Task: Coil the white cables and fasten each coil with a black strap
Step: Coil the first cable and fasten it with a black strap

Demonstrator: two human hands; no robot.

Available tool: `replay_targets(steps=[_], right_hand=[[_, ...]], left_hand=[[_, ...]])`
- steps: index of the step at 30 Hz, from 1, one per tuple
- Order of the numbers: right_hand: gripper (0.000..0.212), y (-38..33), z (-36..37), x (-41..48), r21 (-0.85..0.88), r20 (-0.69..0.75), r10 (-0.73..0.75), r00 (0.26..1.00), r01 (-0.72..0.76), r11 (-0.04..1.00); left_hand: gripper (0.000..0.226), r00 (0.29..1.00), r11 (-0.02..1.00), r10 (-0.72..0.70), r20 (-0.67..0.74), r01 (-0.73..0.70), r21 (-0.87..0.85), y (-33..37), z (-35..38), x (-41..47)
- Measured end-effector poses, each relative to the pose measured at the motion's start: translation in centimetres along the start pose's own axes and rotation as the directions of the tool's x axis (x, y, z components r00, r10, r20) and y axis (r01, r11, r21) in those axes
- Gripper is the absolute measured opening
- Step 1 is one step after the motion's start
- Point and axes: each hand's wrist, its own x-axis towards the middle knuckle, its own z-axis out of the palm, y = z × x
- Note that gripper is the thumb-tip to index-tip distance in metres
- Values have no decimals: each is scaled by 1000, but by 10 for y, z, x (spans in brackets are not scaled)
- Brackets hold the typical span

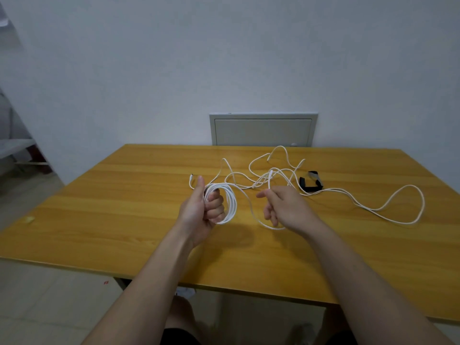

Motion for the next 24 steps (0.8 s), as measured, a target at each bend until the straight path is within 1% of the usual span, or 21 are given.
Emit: replay_targets(steps=[2, 3, 5, 6, 8, 11, 12, 14, 16, 22, 24], right_hand=[[32, -6, 5, -4, 151, 7, -25, 1000, 23, 988], [40, -9, 8, -5, 190, 15, -33, 999, 29, 981], [59, -13, 15, -8, 200, 64, -93, 994, 78, 977], [61, -13, 19, -8, 190, 82, -136, 987, 118, 975], [53, -13, 24, -8, 224, 97, -195, 976, 170, 960], [35, -10, 21, -11, 443, 129, -244, 961, 165, 881], [29, -11, 21, -12, 497, 134, -249, 959, 152, 854], [23, -12, 21, -15, 554, 99, -224, 970, 133, 822], [22, -10, 25, -14, 580, 36, -191, 981, 135, 804], [20, -10, 35, -12, 515, -120, -139, 983, 182, 838], [23, -14, 40, -12, 515, -155, -149, 976, 209, 831]], left_hand=[[54, 999, 1000, 4, 37, -5, 30, -1, 5, -2], [53, 998, 999, 5, 56, -7, 41, -2, 9, -3], [53, 996, 998, 4, 89, -9, 65, -4, 15, -5], [53, 995, 997, 3, 105, -11, 75, -6, 18, -6], [56, 988, 998, -10, 155, -1, 67, -7, 20, -8], [57, 963, 998, -63, 261, 66, -5, -5, 22, -11], [55, 952, 996, -76, 297, 88, -25, -5, 22, -11], [52, 937, 993, -96, 336, 116, -39, -5, 21, -11], [48, 946, 993, -103, 308, 113, -15, -7, 20, -10], [43, 984, 987, -50, 170, 23, 156, -11, 22, -5], [41, 992, 988, -38, 121, 19, 155, -14, 25, -5]])
